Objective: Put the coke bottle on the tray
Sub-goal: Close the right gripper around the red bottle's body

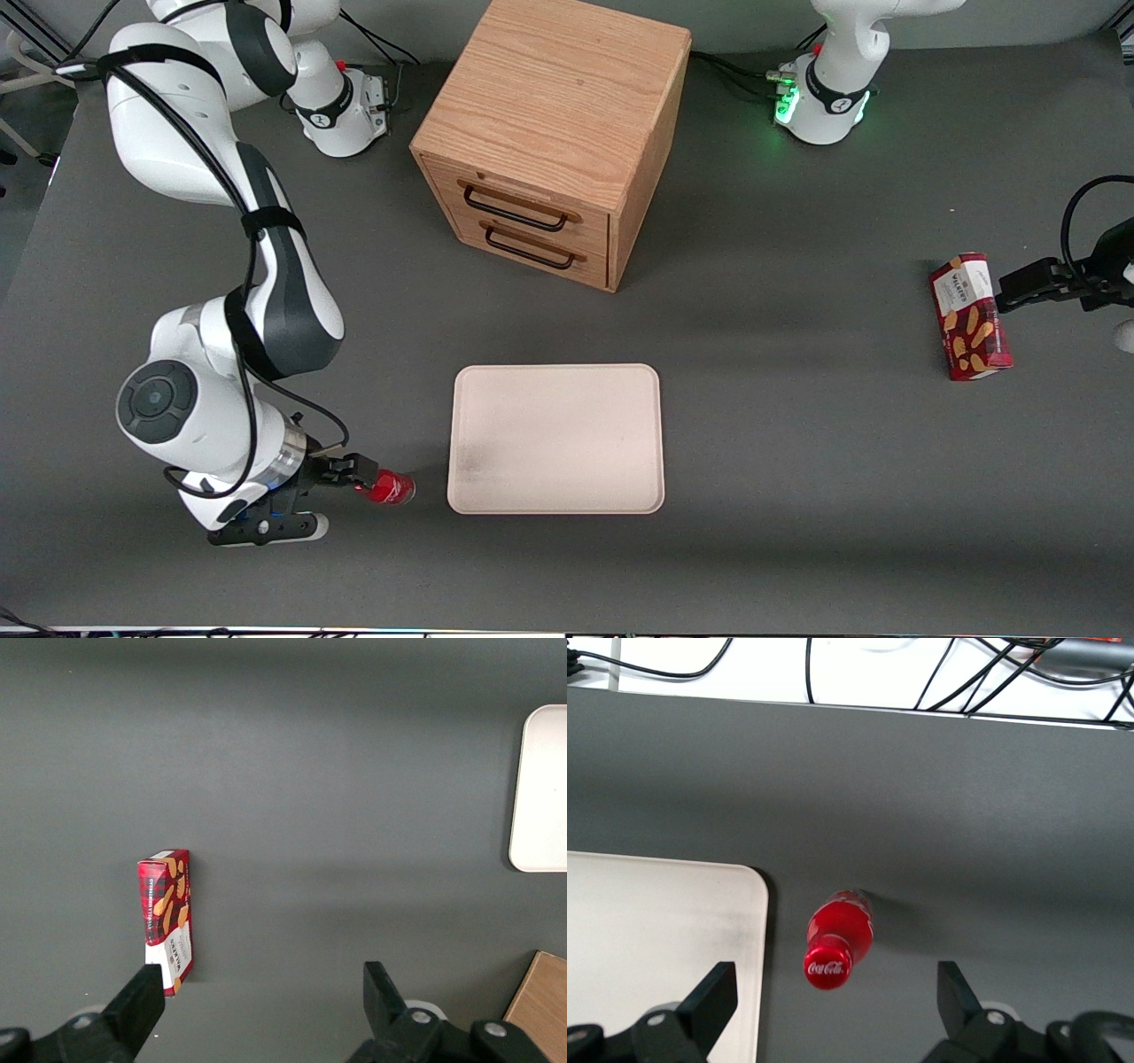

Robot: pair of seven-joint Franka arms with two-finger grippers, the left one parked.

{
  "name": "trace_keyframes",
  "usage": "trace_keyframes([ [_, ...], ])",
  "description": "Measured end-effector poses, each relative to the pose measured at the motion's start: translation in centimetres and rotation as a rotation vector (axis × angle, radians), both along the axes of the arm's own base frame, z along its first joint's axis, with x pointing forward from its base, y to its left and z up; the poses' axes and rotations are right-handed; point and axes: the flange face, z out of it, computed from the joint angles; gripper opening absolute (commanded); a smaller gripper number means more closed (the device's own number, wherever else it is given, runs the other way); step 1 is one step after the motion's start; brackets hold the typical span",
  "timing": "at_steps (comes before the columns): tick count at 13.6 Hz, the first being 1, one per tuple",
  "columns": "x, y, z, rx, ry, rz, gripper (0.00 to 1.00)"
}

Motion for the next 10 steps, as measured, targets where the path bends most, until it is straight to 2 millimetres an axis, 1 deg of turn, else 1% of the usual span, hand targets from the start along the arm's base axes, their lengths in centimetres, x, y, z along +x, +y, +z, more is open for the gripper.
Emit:
trace_keyframes([
  [7,0.1,0.3,-4.4,0.000,0.009,0.007,1.00],
  [9,0.0,0.3,-5.1,0.000,0.013,0.008,1.00],
  [10,0.0,0.3,-5.1,0.000,0.013,0.008,1.00],
])
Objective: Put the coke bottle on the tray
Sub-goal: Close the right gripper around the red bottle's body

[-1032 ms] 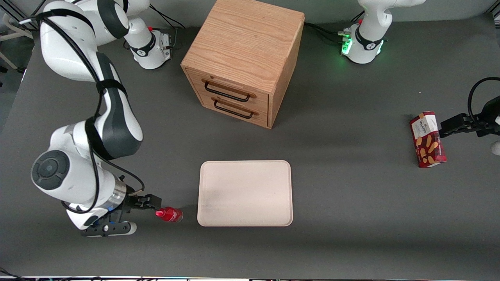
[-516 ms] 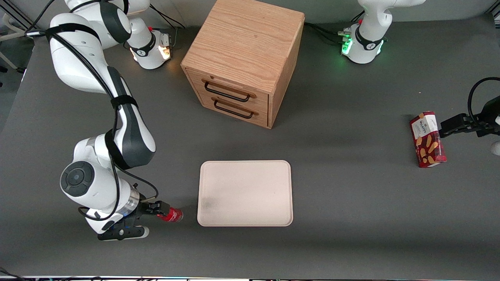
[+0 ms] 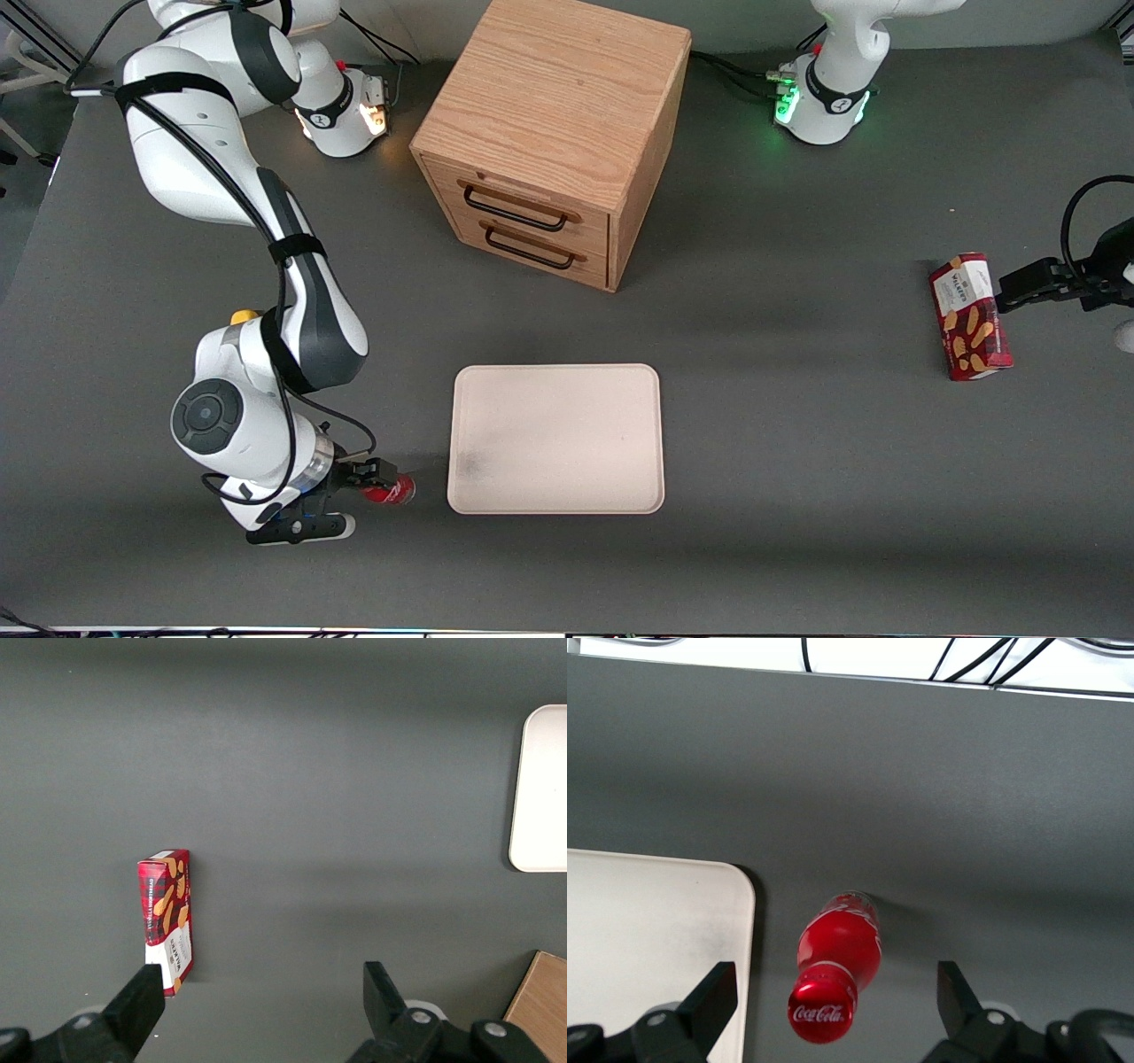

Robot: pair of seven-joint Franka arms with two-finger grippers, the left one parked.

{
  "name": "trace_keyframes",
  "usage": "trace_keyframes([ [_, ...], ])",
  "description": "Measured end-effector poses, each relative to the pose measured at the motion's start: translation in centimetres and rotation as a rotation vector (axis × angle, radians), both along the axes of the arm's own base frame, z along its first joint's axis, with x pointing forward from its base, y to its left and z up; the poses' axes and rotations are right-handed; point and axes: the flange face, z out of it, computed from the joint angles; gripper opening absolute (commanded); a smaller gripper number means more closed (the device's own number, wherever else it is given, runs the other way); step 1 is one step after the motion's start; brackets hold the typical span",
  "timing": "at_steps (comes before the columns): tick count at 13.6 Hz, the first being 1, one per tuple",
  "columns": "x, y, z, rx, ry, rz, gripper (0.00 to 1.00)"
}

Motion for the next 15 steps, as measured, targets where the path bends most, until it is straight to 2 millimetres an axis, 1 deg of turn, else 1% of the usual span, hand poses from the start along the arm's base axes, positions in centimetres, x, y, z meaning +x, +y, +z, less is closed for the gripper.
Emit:
trace_keyframes([
  [1,0.01,0.00,0.02,0.000,-0.001,0.000,0.93],
  [2,0.01,0.00,0.01,0.000,-0.002,0.000,0.77],
  [4,0.02,0.01,0.00,0.001,-0.002,0.000,0.37],
  [5,0.02,0.01,0.01,0.001,-0.002,0.001,0.10],
  [6,0.02,0.01,0.01,0.001,-0.003,0.001,0.00],
  [15,0.04,0.03,0.07,0.001,-0.005,0.001,0.00],
])
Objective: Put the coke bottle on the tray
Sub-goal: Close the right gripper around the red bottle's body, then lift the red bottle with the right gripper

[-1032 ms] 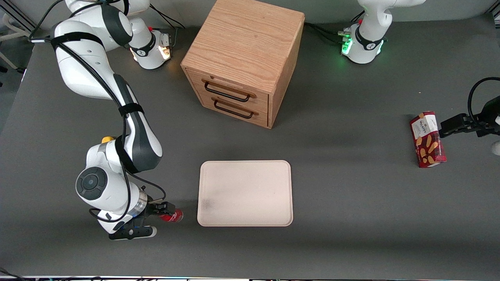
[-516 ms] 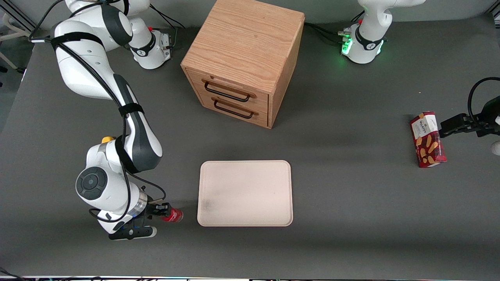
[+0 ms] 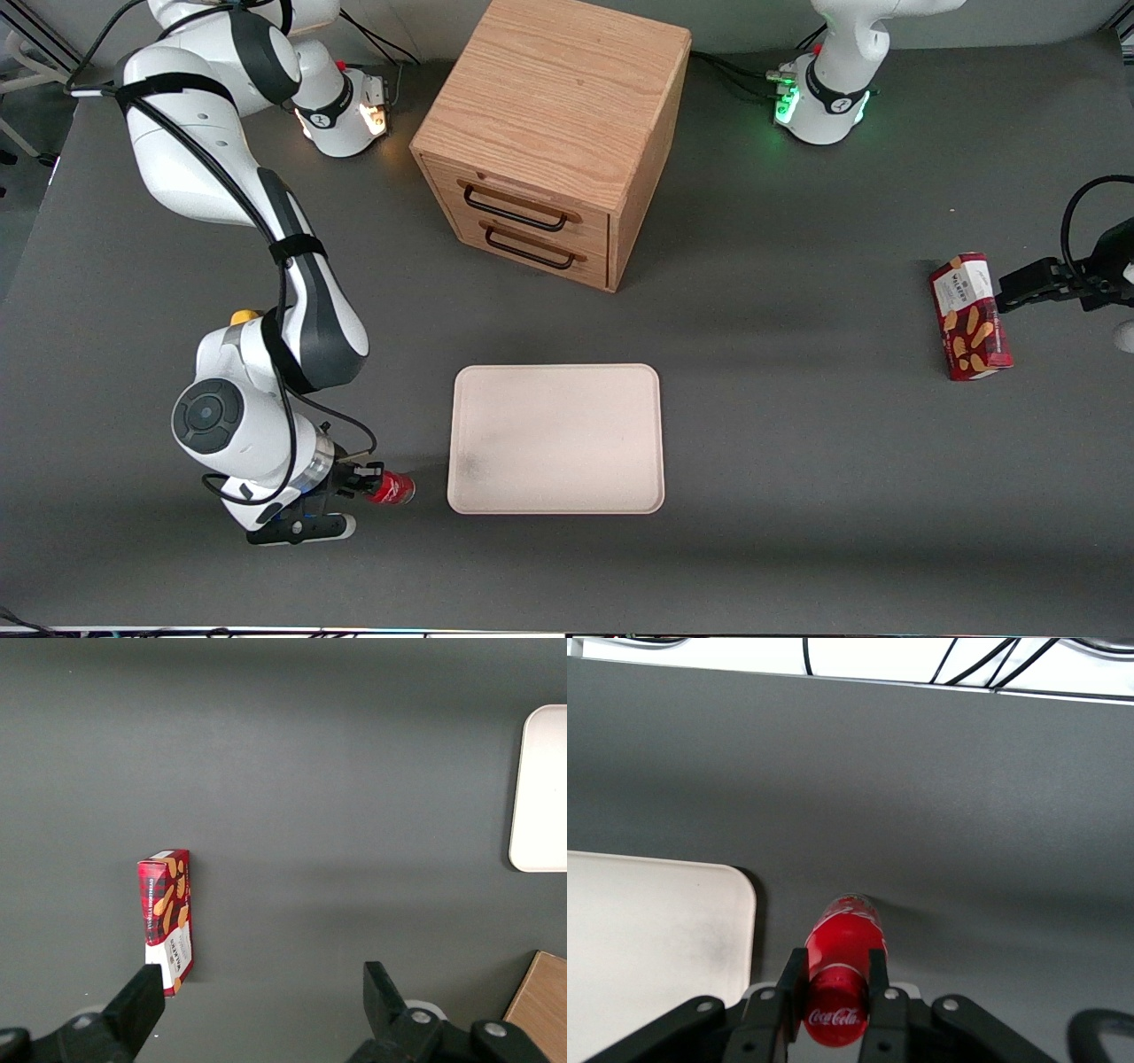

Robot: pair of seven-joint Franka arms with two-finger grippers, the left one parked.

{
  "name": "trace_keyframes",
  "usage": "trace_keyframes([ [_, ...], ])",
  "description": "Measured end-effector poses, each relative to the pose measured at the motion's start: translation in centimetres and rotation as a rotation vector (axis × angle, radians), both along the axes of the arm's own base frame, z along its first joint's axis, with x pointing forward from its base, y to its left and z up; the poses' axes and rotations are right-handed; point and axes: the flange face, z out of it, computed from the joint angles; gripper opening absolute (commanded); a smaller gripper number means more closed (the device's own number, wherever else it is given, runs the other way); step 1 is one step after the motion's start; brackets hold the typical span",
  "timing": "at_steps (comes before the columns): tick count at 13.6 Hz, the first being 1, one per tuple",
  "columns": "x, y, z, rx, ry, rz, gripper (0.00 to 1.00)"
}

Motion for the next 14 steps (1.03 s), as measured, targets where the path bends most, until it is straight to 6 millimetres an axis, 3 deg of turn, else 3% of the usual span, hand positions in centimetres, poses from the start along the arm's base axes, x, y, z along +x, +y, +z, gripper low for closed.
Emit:
trace_keyframes([
  [3,-0.6,-0.2,1.8,-0.015,0.042,-0.002,0.00],
  [9,-5.0,-1.3,14.9,-0.047,0.114,-0.009,0.00],
  [14,-9.6,-2.1,23.7,-0.061,0.143,-0.010,0.00],
])
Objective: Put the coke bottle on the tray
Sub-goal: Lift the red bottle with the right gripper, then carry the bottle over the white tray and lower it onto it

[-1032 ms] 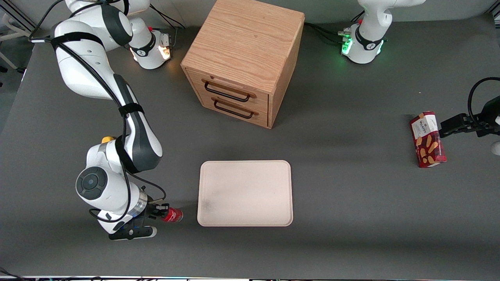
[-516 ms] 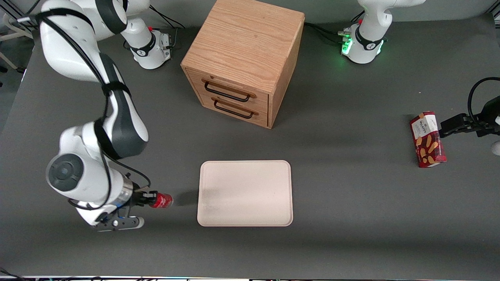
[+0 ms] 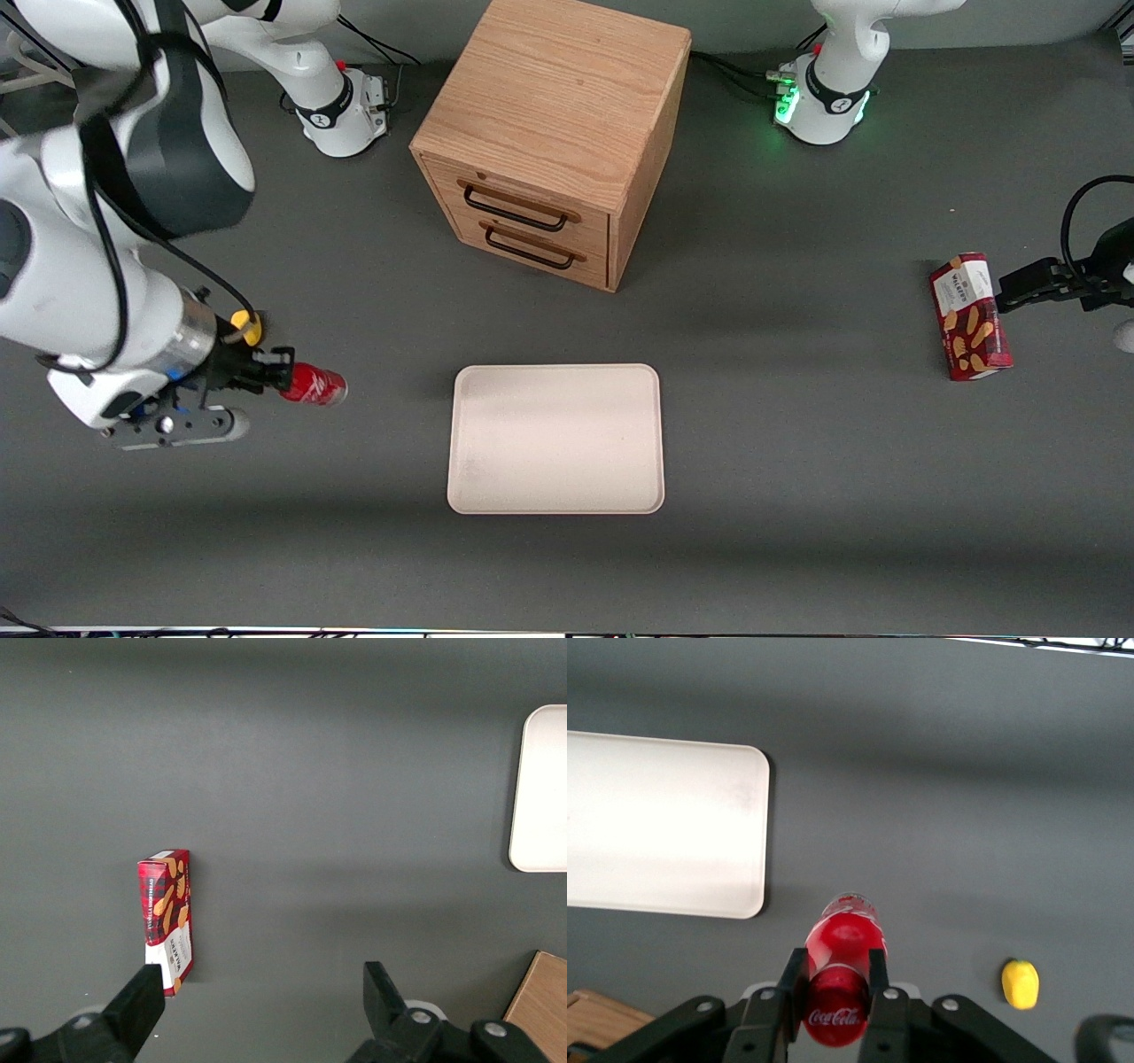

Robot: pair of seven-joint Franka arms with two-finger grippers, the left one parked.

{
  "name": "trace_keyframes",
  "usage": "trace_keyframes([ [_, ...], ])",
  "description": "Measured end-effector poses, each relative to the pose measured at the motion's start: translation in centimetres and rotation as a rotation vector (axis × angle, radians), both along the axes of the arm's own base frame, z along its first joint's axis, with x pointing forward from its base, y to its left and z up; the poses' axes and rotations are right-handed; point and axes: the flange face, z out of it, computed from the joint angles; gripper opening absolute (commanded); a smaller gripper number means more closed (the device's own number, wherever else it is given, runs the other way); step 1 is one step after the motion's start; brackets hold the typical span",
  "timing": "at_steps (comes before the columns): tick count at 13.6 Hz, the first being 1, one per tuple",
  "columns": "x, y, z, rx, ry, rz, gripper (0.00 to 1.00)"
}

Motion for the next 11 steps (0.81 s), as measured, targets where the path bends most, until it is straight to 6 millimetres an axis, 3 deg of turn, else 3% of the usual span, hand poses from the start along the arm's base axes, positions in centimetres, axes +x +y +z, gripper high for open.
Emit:
trace_keyframes([
  [2,-0.9,0.2,1.6,0.006,-0.005,0.005,0.00],
  [4,-1.4,1.7,2.0,0.027,-0.009,0.006,0.00],
  [11,-3.0,11.3,0.7,0.138,-0.011,-0.164,0.00],
])
